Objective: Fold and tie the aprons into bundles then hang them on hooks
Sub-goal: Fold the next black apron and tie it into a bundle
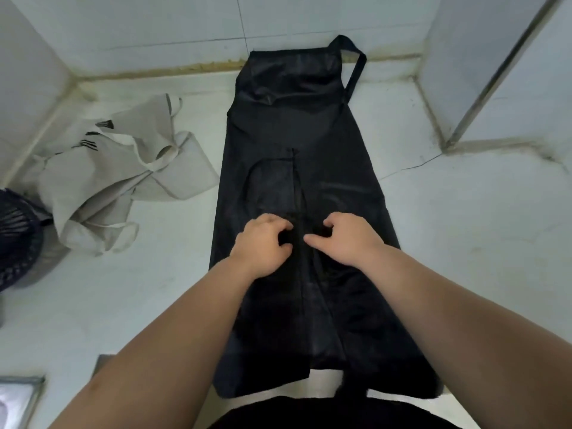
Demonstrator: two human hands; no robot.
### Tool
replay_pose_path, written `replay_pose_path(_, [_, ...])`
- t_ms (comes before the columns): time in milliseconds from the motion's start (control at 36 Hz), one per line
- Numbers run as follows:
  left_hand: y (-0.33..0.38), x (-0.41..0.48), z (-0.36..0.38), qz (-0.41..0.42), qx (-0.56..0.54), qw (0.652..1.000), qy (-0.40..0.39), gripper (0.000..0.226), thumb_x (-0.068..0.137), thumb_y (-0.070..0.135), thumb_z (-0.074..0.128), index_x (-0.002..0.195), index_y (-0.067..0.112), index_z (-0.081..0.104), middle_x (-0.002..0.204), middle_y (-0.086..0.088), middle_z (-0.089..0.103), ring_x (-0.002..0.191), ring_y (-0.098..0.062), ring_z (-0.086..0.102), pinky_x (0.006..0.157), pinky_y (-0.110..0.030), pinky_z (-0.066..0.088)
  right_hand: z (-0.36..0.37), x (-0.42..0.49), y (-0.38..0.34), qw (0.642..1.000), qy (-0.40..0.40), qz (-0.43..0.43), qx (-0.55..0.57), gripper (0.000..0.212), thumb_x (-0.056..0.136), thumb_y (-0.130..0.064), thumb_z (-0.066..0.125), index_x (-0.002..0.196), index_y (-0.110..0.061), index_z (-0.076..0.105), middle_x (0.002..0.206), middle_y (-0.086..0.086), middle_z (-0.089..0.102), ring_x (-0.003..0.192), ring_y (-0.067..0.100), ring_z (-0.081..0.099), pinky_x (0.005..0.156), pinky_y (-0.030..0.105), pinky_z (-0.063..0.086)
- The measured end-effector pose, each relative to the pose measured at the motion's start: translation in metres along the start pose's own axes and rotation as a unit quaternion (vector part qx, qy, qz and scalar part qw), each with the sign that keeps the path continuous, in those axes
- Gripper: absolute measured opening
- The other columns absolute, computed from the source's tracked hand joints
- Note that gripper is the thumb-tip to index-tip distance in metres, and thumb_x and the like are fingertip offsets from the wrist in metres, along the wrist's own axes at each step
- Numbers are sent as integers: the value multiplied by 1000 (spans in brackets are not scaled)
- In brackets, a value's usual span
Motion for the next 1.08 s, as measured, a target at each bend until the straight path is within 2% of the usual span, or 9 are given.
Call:
replay_pose_path(222, [-42, -33, -10, -141, 101, 984, -46, 63, 95, 56, 40, 150, 30, 24, 159, -4, 14, 141, -33, 21, 108, -50, 28, 24, -20, -13, 991, -17, 48, -126, 60, 90, -51, 51, 139, -18, 38, 137, 12, 38, 118, 32, 48, 100, 41, 35])
replay_pose_path(361, [-50, -40, -17, -109, 92, 990, -19, 51, 97, 50, 39, 144, 30, 38, 154, 1, 28, 136, -27, 32, 105, -45, 30, 23, -17, -17, 995, 32, 66, -69, 26, 98, -28, 41, 119, -20, 54, 120, 3, 57, 110, 28, 52, 95, 39, 32])
replay_pose_path(472, [-41, -36, -29, -137, -51, 988, 56, 48, 98, 55, 28, 111, 26, 63, 118, 0, 63, 111, -23, 54, 93, -38, 34, 9, -11, -37, 986, 38, -12, 161, 17, 96, -30, 48, 103, -20, 60, 100, -4, 60, 100, 18, 55, 87, 30, 41])
replay_pose_path(583, [-24, -18, -28, -192, -534, 823, -32, 52, 93, 63, 37, 126, 25, 50, 119, -3, 63, 106, -19, 62, 85, -34, 46, -12, -14, -76, 959, -95, -139, 226, 12, 93, -30, 57, 95, -24, 68, 96, -13, 64, 92, 3, 56, 75, 13, 40])
replay_pose_path(667, [-15, 4, -36, -176, -629, 757, 1, 32, 96, 30, 56, 123, 15, 49, 108, -7, 68, 100, -22, 67, 78, -32, 52, -23, -2, -80, 956, -161, -149, 194, 21, 89, -29, 64, 109, -23, 70, 116, -15, 63, 108, -1, 54, 90, 14, 38])
replay_pose_path(778, [-42, 19, -70, -235, -515, 797, 210, 19, 95, 5, 49, 111, 14, 53, 97, -5, 64, 67, -15, 61, 60, -26, 50, -37, 26, -66, 969, -154, -101, 163, 34, 85, -32, 68, 117, -21, 66, 121, -11, 61, 112, 6, 53, 93, 21, 40])
replay_pose_path(861, [-75, 14, -103, -324, -262, 860, 294, 26, 93, 11, 43, 116, 9, 53, 118, -13, 58, 106, -33, 57, 89, -40, 47, -54, 57, -56, 988, -32, -75, 129, 26, 89, -24, 61, 113, -15, 66, 121, -3, 61, 113, 16, 55, 89, 22, 39])
replay_pose_path(944, [-81, 2, -129, -402, -105, 836, 359, 61, 87, 10, 51, 144, 14, 29, 149, -11, 30, 133, -34, 32, 106, -47, 27, -67, 78, -51, 992, 54, -52, 102, 32, 92, -22, 55, 121, -12, 61, 128, 5, 59, 118, 24, 53, 96, 26, 39])
replay_pose_path(1083, [-53, 27, -121, -227, -16, 903, 365, 67, 84, 9, 58, 146, 16, 34, 152, -12, 27, 135, -36, 27, 109, -46, 23, -77, 112, -54, 994, 73, -54, 68, 35, 96, -23, 49, 127, -8, 54, 131, 9, 56, 120, 27, 51, 87, 23, 37])
Point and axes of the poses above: each hand's wrist, its own x-axis towards the middle knuckle, its own z-axis out of the palm, y = z × x, the point moved 5 cm from there along x, towards the middle knuckle
